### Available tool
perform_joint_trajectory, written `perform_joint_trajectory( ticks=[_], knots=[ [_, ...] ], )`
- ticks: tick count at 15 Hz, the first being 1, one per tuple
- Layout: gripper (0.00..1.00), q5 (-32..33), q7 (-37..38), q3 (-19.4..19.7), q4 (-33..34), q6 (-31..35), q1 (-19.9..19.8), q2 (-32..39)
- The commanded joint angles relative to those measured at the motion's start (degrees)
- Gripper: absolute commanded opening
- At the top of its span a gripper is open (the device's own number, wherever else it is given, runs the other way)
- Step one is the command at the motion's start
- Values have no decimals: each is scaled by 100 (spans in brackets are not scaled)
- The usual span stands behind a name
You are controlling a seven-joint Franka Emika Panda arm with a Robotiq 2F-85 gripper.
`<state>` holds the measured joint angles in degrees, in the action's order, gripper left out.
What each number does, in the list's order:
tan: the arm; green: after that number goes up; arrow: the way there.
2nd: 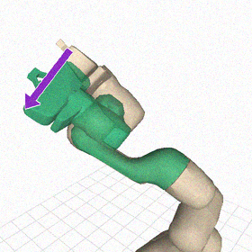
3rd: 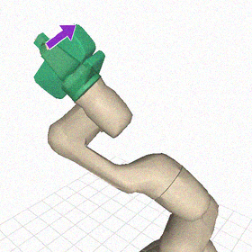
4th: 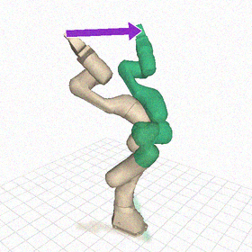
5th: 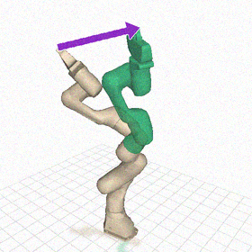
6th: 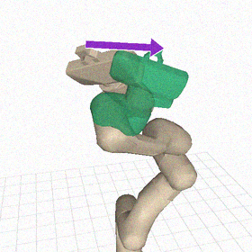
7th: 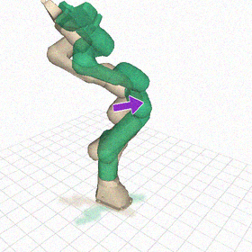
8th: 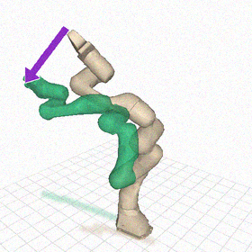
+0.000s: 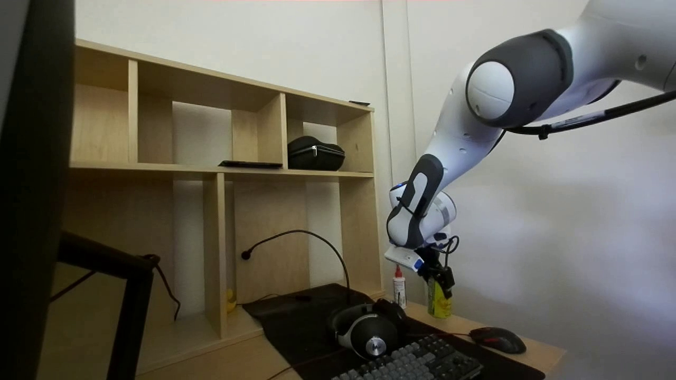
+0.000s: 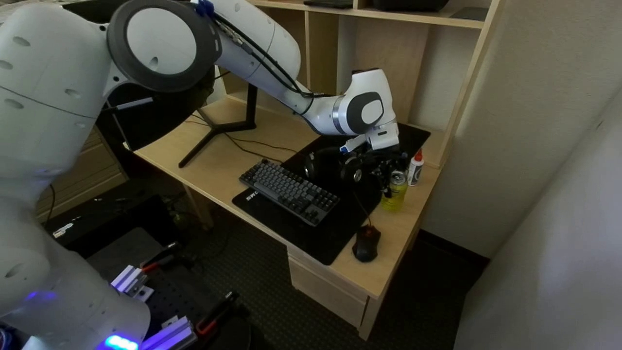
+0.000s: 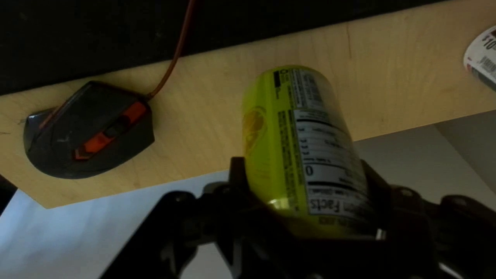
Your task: Move the soda can to the right and move the bottle to the left side of the mat
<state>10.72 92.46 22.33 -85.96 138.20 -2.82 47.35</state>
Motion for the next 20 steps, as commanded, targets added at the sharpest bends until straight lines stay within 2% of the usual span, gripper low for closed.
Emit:
perform_joint_trajectory(
  ticks=[1, 7, 8, 11, 15, 20],
  knots=[
    [43, 5, 294, 127, 366, -110, -62, 387],
    [43, -158, 396, 14, 484, -93, -201, 573],
    [92, -215, 312, -50, 447, -62, -255, 507],
    [100, -455, 65, -249, 225, 73, -367, 203],
    [100, -892, -158, -445, -15, 443, -531, -235],
    [100, -1442, -791, -778, -377, 666, -732, -1001]
  ],
)
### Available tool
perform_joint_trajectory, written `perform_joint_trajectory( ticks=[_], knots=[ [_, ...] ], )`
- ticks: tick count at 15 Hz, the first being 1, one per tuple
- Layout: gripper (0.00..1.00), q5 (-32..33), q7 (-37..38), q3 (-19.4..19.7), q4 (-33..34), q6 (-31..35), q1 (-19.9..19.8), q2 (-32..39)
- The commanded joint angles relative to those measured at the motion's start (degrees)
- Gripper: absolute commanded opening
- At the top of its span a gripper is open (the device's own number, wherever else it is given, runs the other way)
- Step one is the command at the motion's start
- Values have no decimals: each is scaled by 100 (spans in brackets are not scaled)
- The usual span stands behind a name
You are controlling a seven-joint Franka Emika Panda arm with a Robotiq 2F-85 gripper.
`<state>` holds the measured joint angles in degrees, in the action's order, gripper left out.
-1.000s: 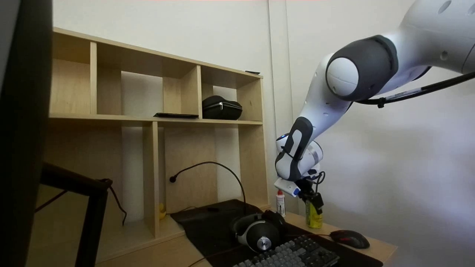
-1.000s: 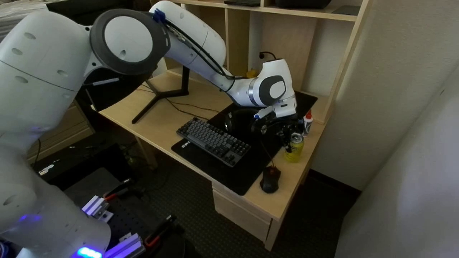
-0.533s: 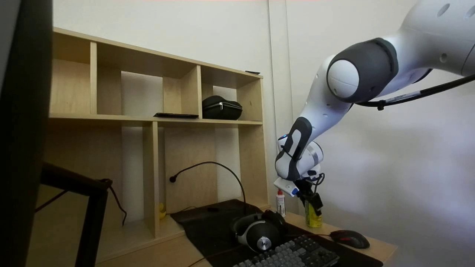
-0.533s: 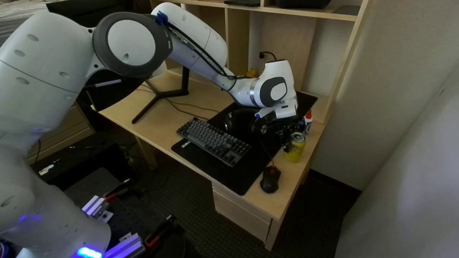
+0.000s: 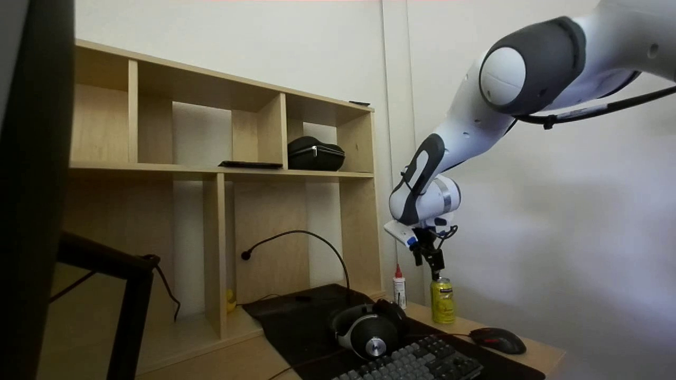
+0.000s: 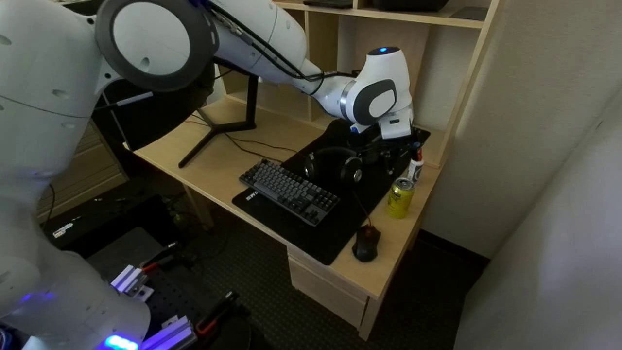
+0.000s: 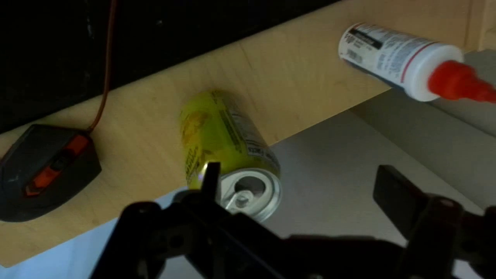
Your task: Move the soda can to the right and move the bottle to the left side of the mat
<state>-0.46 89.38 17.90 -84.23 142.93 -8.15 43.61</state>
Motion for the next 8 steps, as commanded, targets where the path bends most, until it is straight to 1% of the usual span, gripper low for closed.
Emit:
perform_joint_trajectory(
  ticks=[1, 3, 5, 6, 8],
  knots=[
    [100, -462, -692, -440, -643, 203, -250, -799],
    [100, -888, -1221, -748, -835, 199, -420, -1164],
    [100, -1298, -1568, -899, -1034, 162, -483, -1515],
    [100, -1039, -1186, -575, -462, 23, -271, -981],
    [100, -1201, -1368, -666, -646, 21, -303, -1263]
  ],
)
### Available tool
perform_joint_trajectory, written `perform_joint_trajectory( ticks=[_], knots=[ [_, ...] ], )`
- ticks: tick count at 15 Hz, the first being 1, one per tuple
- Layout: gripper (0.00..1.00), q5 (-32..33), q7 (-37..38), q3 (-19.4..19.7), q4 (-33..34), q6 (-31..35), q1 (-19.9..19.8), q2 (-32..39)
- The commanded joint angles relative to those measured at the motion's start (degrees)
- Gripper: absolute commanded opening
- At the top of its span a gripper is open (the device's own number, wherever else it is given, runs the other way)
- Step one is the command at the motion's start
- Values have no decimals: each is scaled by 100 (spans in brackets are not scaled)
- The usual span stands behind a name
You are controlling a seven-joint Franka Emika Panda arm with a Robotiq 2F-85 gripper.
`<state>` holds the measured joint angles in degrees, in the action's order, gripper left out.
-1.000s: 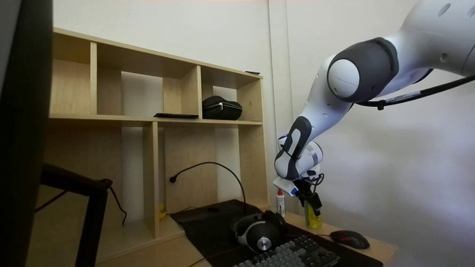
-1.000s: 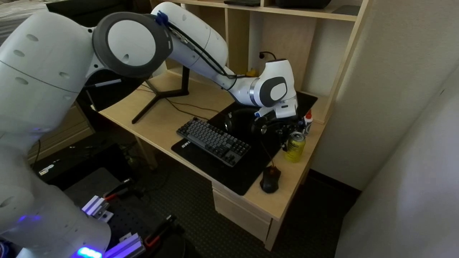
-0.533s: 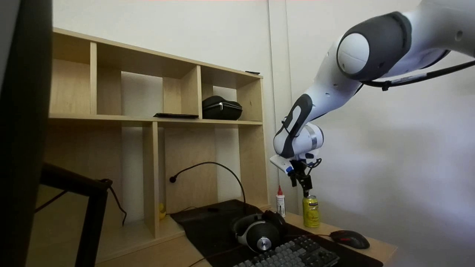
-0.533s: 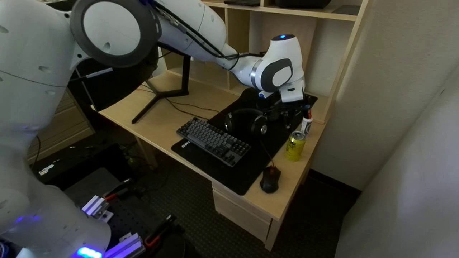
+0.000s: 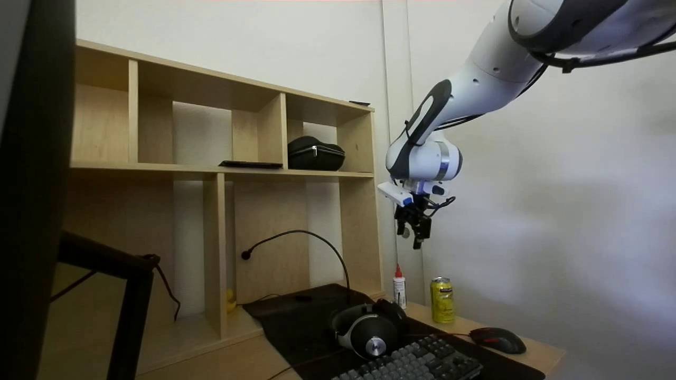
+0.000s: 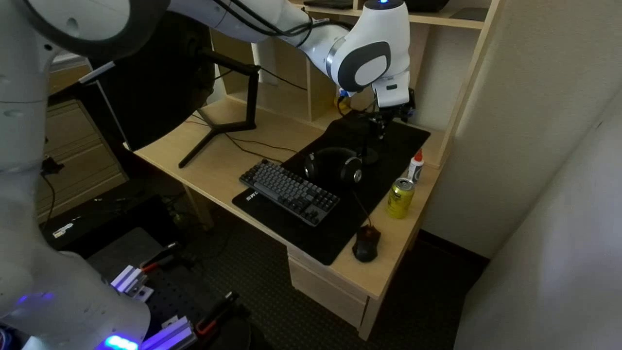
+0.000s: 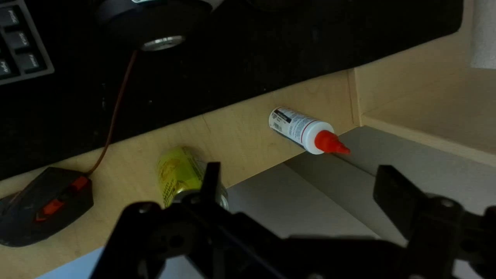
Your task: Move the soda can to the right and move the bottle to the left side of the mat
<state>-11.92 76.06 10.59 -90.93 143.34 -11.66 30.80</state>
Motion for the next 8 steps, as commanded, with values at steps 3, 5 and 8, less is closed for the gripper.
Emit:
perform_joint_trajectory(
  ticks=[3, 5, 8],
  knots=[
    [100, 129, 550, 274, 439, -89, 229, 389],
    [100, -41, 1251, 277, 1219, -288, 251, 968],
    [100, 7, 2417, 358, 2087, -272, 356, 1678]
  ],
)
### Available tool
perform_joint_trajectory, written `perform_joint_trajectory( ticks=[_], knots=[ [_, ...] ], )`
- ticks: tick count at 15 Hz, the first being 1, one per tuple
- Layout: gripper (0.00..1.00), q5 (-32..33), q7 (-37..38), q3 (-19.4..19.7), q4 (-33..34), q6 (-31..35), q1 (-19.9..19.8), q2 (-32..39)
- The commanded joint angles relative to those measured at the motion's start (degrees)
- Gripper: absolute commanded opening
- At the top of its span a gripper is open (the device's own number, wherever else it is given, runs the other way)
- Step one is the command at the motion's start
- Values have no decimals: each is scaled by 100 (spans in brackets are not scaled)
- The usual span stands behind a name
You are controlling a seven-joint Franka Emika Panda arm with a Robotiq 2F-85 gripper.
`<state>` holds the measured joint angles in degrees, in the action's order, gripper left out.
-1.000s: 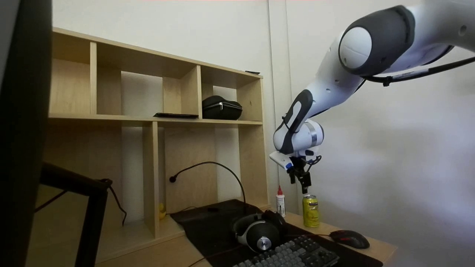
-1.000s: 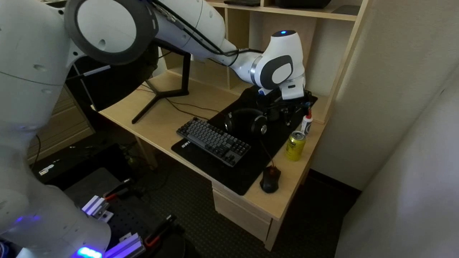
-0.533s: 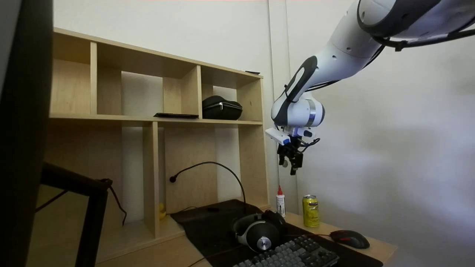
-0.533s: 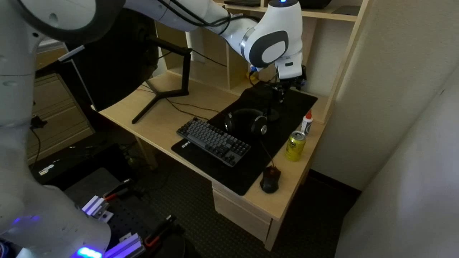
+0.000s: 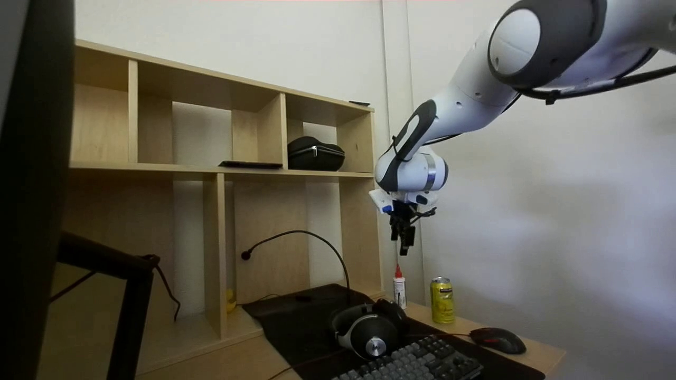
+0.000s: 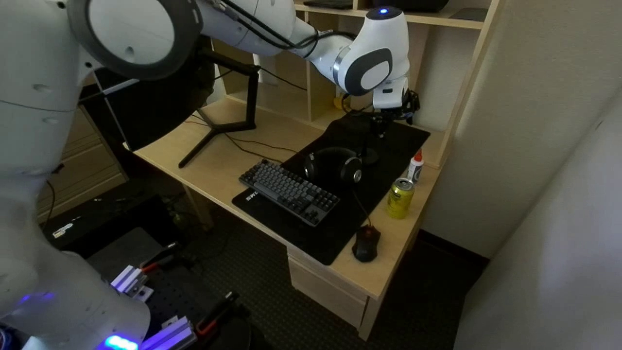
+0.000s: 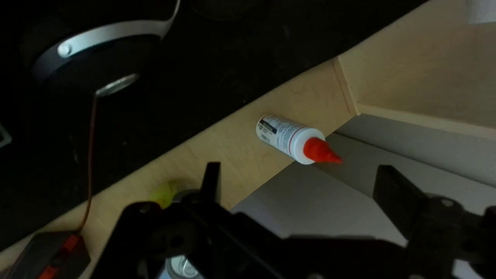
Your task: Move the soda can to the right and move the bottle to the left side of the mat
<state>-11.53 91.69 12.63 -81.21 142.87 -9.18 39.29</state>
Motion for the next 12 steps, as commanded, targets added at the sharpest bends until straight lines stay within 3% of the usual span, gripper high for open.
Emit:
perform_joint_trajectory(
  ticks=[1, 4, 5, 9, 12],
  knots=[
    [100, -16, 1264, 204, 1423, -291, 122, 1064],
    [100, 39, 2287, 271, 2297, -659, 56, 1624],
    [100, 100, 1835, 93, 1448, -243, 65, 1153],
    [100, 207, 2239, 423, 1983, -265, 213, 1571],
    [100, 286, 2871, 357, 2978, -413, -134, 2146]
  ],
)
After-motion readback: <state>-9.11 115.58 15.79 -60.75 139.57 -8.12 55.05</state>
